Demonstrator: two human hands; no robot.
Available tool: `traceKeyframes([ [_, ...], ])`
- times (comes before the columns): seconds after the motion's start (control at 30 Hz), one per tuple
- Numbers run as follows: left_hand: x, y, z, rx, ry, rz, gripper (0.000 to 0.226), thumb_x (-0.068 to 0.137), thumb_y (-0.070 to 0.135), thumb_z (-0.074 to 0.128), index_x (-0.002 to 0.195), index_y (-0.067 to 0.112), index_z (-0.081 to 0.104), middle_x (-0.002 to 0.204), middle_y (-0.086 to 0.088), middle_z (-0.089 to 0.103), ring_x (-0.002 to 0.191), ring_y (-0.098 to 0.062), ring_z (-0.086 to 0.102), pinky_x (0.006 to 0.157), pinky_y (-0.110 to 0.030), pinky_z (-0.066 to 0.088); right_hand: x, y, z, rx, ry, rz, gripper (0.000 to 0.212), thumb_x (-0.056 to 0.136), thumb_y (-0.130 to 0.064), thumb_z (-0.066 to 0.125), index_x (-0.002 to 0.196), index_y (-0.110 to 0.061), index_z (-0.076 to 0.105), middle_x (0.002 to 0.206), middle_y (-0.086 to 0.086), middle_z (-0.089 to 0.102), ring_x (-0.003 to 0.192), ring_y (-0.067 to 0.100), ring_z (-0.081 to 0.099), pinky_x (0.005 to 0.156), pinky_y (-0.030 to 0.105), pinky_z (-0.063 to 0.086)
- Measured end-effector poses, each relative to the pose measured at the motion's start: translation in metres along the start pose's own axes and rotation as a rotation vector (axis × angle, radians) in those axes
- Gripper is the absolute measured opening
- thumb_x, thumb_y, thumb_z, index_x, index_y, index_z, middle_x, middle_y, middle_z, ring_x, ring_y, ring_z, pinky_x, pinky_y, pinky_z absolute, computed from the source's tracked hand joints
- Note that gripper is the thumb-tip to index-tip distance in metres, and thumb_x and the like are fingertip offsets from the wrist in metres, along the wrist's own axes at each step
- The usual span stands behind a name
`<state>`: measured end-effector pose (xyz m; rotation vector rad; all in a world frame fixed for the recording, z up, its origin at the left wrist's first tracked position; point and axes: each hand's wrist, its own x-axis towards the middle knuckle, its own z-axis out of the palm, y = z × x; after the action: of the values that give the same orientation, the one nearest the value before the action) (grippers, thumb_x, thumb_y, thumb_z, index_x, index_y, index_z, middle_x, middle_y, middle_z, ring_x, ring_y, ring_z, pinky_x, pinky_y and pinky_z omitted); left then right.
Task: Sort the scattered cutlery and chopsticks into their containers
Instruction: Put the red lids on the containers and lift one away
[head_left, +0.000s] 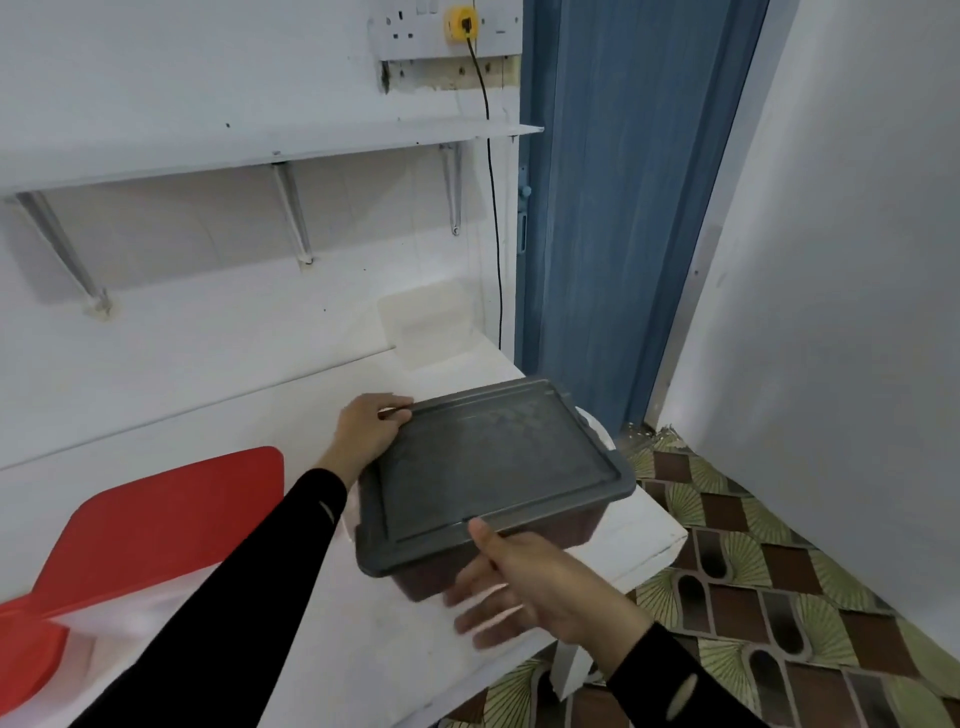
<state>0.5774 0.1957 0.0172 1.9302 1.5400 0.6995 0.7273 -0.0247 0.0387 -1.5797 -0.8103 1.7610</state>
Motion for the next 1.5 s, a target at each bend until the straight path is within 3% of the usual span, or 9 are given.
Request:
traceKeyframes([
  [0.13, -0.019, -0.009, -0.019, -0.277, 0.028, -0.223, 0.038, 0.100, 0.037, 0.050, 0.129, 0.012, 0.058, 0.131, -0.008, 0.057, 0.115, -0.026, 0.054, 0.093, -0.031, 0.042, -0.007, -0.025, 0.008, -0.307, -0.056, -0.151, 0.057, 0.104, -0.044, 0.040, 0.084, 0.000, 0.070, 0.081, 0.014, 0.074, 0.059, 0.020, 0.068, 0.055, 0.028, 0.056],
  [0.27, -0.060, -0.026, -0.042, -0.679, -0.342, -0.563, 0.029, 0.103, 0.027, 0.039, 0.088, 0.008, 0.055, 0.085, -0.012, 0.053, 0.074, -0.027, 0.052, 0.070, -0.036, 0.045, 0.030, -0.050, -0.003, -0.586, 0.206, -0.539, 0.033, 0.099, -0.036, 0.055, 0.086, -0.014, 0.075, 0.084, -0.004, 0.075, 0.073, 0.005, 0.068, 0.071, 0.023, 0.052],
  [0.4, -0.080, -0.045, -0.059, -0.898, -0.460, -0.586, 0.026, 0.099, 0.005, 0.038, 0.105, -0.005, 0.061, 0.098, -0.018, 0.064, 0.088, -0.031, 0.064, 0.076, -0.044, 0.057, 0.082, -0.056, -0.011, -1.004, 0.122, -0.587, 0.034, 0.093, -0.039, 0.064, 0.126, -0.030, 0.065, 0.148, -0.005, 0.048, 0.140, 0.013, 0.037, 0.119, 0.037, 0.019],
  [0.63, -0.088, -0.047, -0.058, -0.985, -0.484, -0.554, 0.035, 0.091, 0.006, 0.058, 0.125, 0.001, 0.056, 0.119, -0.017, 0.066, 0.102, -0.028, 0.067, 0.081, -0.040, 0.059, 0.099, -0.056, -0.013, -1.115, 0.095, -0.598, 0.047, 0.090, -0.049, 0.062, 0.135, -0.035, 0.055, 0.160, -0.007, 0.028, 0.151, 0.018, 0.012, 0.120, 0.049, -0.004],
  [0.87, -0.089, 0.000, -0.047, -0.433, -0.312, -0.461, 0.026, 0.095, 0.019, 0.063, 0.113, 0.005, 0.051, 0.091, -0.010, 0.064, 0.061, -0.008, 0.066, 0.049, -0.017, 0.050, 0.098, -0.054, -0.015, -1.123, 0.095, -0.622, 0.047, 0.092, -0.048, 0.060, 0.137, -0.035, 0.053, 0.160, -0.007, 0.027, 0.151, 0.017, 0.011, 0.121, 0.046, -0.004],
  [1.03, -0.082, 0.017, -0.017, 0.449, -0.164, -0.035, 0.066, 0.094, 0.045, 0.057, 0.149, 0.031, 0.023, 0.154, -0.014, 0.021, 0.138, -0.038, 0.030, 0.114, -0.050, 0.029, 0.090, -0.058, -0.042, -0.807, 0.158, -0.697, 0.031, 0.098, -0.030, 0.059, 0.128, -0.029, 0.062, 0.145, -0.007, 0.049, 0.137, 0.010, 0.041, 0.111, 0.022, 0.027],
  [1.23, -0.069, 0.061, 0.059, 0.404, -0.316, 0.363, 0.074, 0.084, 0.077, 0.042, 0.149, 0.046, 0.026, 0.164, 0.012, 0.004, 0.151, -0.016, -0.005, 0.121, -0.048, -0.007, 0.083, -0.057, -0.126, -0.743, 0.741, -0.479, 0.036, 0.105, -0.025, 0.036, 0.133, -0.014, 0.055, 0.137, 0.011, 0.056, 0.129, 0.029, 0.049, 0.113, 0.042, 0.032],
  [1.33, -0.062, 0.064, 0.074, 0.485, -0.401, 0.320, 0.076, 0.083, 0.083, 0.029, 0.150, 0.050, 0.019, 0.163, 0.014, -0.002, 0.150, -0.014, -0.012, 0.119, -0.050, -0.013, 0.075, -0.047, -0.151, -0.683, 0.646, -0.165, 0.039, 0.106, -0.024, 0.032, 0.136, -0.007, 0.051, 0.145, 0.015, 0.048, 0.131, 0.030, 0.046, 0.106, 0.034, 0.036],
  [1.5, -0.059, 0.063, 0.077, 0.560, -0.425, 0.320, 0.076, 0.082, 0.084, 0.020, 0.150, 0.051, 0.010, 0.163, 0.015, -0.009, 0.149, -0.014, -0.017, 0.118, -0.049, -0.016, 0.066, -0.050, -0.170, 0.016, 0.429, -0.072, 0.028, 0.104, -0.025, 0.042, 0.092, -0.008, 0.060, 0.091, 0.011, 0.061, 0.076, 0.022, 0.055, 0.065, 0.030, 0.047],
])
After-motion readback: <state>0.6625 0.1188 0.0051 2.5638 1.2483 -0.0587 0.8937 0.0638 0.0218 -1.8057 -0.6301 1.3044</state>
